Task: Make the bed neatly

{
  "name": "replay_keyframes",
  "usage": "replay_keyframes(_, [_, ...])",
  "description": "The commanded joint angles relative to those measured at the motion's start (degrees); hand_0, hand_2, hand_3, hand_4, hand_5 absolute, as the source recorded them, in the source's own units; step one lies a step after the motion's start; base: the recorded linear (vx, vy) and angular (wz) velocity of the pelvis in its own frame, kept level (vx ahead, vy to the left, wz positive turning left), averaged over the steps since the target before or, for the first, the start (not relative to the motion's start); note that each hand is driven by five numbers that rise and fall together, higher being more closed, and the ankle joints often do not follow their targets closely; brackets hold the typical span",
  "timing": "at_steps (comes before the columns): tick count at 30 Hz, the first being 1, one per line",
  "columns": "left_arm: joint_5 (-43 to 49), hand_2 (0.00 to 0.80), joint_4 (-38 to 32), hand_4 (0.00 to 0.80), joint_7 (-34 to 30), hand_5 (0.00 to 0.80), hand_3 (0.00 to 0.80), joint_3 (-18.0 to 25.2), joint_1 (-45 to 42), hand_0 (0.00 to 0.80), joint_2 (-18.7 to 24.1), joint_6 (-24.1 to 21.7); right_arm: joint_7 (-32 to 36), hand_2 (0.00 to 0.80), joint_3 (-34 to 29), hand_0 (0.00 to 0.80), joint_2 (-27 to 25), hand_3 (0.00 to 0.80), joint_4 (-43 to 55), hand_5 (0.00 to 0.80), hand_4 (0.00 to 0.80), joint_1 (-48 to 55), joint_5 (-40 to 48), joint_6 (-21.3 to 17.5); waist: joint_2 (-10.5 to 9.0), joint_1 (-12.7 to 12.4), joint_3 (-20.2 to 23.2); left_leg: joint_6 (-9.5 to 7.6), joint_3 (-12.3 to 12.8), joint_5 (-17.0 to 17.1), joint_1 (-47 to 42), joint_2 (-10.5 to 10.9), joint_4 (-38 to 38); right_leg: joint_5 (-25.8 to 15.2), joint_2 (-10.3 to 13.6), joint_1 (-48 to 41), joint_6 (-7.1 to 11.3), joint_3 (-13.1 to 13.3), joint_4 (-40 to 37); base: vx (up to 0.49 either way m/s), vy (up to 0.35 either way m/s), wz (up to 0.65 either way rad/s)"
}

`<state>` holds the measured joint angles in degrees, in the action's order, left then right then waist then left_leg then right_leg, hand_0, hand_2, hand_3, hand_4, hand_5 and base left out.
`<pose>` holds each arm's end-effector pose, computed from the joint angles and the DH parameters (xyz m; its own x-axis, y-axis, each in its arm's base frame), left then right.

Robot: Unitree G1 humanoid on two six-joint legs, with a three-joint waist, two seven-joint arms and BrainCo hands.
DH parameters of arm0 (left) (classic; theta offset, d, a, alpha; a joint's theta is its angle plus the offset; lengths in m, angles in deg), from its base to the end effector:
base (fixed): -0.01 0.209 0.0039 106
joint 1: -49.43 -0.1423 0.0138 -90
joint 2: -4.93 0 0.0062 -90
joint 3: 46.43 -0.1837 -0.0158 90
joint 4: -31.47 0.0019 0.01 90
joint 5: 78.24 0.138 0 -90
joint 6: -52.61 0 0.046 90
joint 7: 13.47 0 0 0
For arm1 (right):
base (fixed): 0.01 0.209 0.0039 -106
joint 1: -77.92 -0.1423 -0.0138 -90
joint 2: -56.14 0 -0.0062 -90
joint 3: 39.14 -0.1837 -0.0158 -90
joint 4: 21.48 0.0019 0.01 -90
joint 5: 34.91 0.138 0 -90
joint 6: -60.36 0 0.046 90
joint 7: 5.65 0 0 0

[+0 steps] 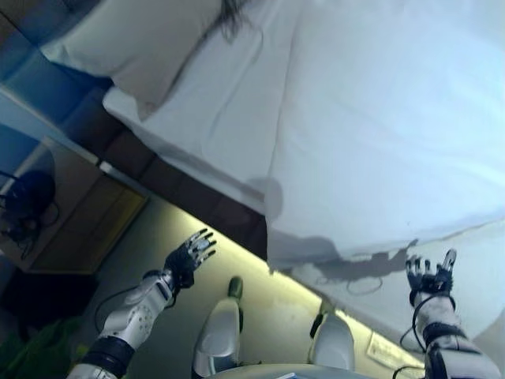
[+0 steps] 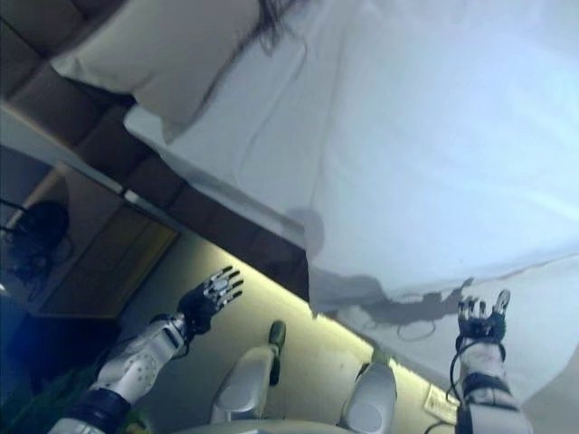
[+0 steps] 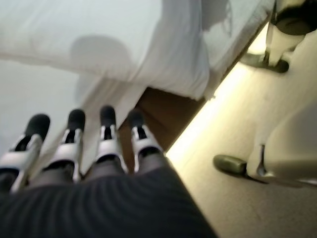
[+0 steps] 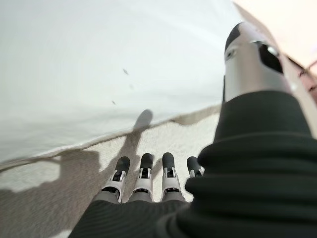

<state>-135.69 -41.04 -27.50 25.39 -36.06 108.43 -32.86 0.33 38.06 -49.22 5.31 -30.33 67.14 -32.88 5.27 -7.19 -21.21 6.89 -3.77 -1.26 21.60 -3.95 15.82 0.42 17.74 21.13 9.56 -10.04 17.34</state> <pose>0.2024 0.2133 0.0050 0.8787 -0.3776 -0.2922 0.1971 0.8443 -0.4984 0.1940 -0.3377 -0.0078 0.7124 -0.5502 -0.4355 0.5272 0.0100 0.8497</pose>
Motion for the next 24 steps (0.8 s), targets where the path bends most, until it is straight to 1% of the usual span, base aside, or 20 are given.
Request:
replay_keyframes(1, [-2.7, 0.000, -3.0, 0.000, -0.3, 0.000, 0.000, -1.3, 1.6, 0.000, 1.0, -2.6, 1.7, 0.000, -0.2, 0.000, -2.4, 0.000, 0.8, 0.000, 0.000, -0.7, 4.0, 1.2, -1.05, -0.6, 0.3, 0.51, -3.9, 2.4, 6.1, -3.5, 2.1, -8.8, 4.6, 2.5, 3.02, 1.9, -5.0, -0.050, -0.125, 0.06])
replay_keyframes(5, [-3.6, 0.000, -3.3, 0.000, 0.8, 0.000, 0.000, -2.4, 3.6, 0.000, 1.7, -2.2, -2.1, 0.000, -1.2, 0.000, -6.8, 0.000, -4.8, 0.000, 0.000, -4.1, 2.6, 3.2, -1.10, -1.3, 0.0, 0.88, -4.3, 3.1, 10.0, -3.5, 3.1, -8.3, 4.5, 5.6, 3.27, 1.1, -4.2, -0.025, -0.080, 0.10])
replay_keyframes(9, [-3.7, 0.000, -4.3, 0.000, 1.7, 0.000, 0.000, -3.0, 3.9, 0.000, 2.7, -2.3, -4.3, 0.000, -1.0, 0.000, -9.6, 0.000, -6.4, 0.000, 0.000, -6.2, 0.0, 4.2, -1.50, -1.9, -0.1, 0.77, -4.0, 3.4, 11.8, -3.1, 3.2, -8.5, 4.3, 7.4, 3.23, 1.0, -4.4, 0.013, -0.073, 0.02])
replay_keyframes(15, [-3.5, 0.000, -3.3, 0.000, 1.3, 0.000, 0.000, -1.8, 4.2, 0.000, 5.1, -1.9, -6.3, 0.000, -2.8, 0.000, -12.9, 0.000, -6.8, 0.000, 0.000, -6.8, -0.4, 3.8, -2.67, -2.2, 0.7, 0.47, -3.2, 3.4, 14.2, -2.9, 3.8, -8.4, 3.7, 9.3, 3.19, 0.5, -4.2, 0.018, -0.111, 0.06])
replay_keyframes(17, [-3.7, 0.000, -2.6, 0.000, 0.7, 0.000, 0.000, -1.2, 4.1, 0.000, 6.1, -2.0, -7.4, 0.000, -3.7, 0.000, -14.5, 0.000, -7.2, 0.000, 0.000, -6.9, -0.5, 3.8, -2.88, -2.1, 0.9, 0.36, -3.3, 3.3, 14.7, -2.8, 3.9, -8.2, 3.4, 10.0, 3.20, 0.7, -3.8, 0.040, -0.115, 0.04])
replay_keyframes(18, [-3.7, 0.000, -1.9, 0.000, 0.2, 0.000, 0.000, -0.9, 4.1, 0.000, 6.5, -2.1, -8.1, 0.000, -4.3, 0.000, -15.3, 0.000, -7.6, 0.000, 0.000, -6.8, -0.8, 3.6, -2.89, -2.2, 0.9, 0.33, -3.3, 2.8, 14.9, -2.8, 4.2, -7.6, 3.1, 10.4, 3.17, 0.9, -3.2, 0.053, -0.114, 0.00])
replay_keyframes(23, [-3.4, 0.000, -0.8, 0.000, -0.3, 0.000, 0.000, -0.2, 4.4, 0.000, 7.9, -2.3, -9.8, 0.000, -6.0, 0.000, -17.1, 0.000, -9.2, 0.000, 0.000, -5.2, -1.0, 4.0, -3.03, -1.7, 0.9, 0.10, -3.9, 3.1, 16.5, -2.1, 4.7, -7.4, 2.4, 12.3, 2.92, 1.8, -2.1, 0.031, -0.104, 0.02])
replay_keyframes(24, [-3.2, 0.000, -0.7, 0.000, -0.5, 0.000, 0.000, 0.0, 4.2, 0.000, 8.1, -2.5, -10.1, 0.000, -6.5, 0.000, -17.6, 0.000, -9.6, 0.000, 0.000, -4.9, -0.7, 4.0, -2.97, -1.7, 0.8, 0.09, -3.9, 2.6, 16.6, -2.2, 4.9, -6.9, 2.2, 12.5, 2.97, 1.9, -1.5, 0.031, -0.100, 0.00])
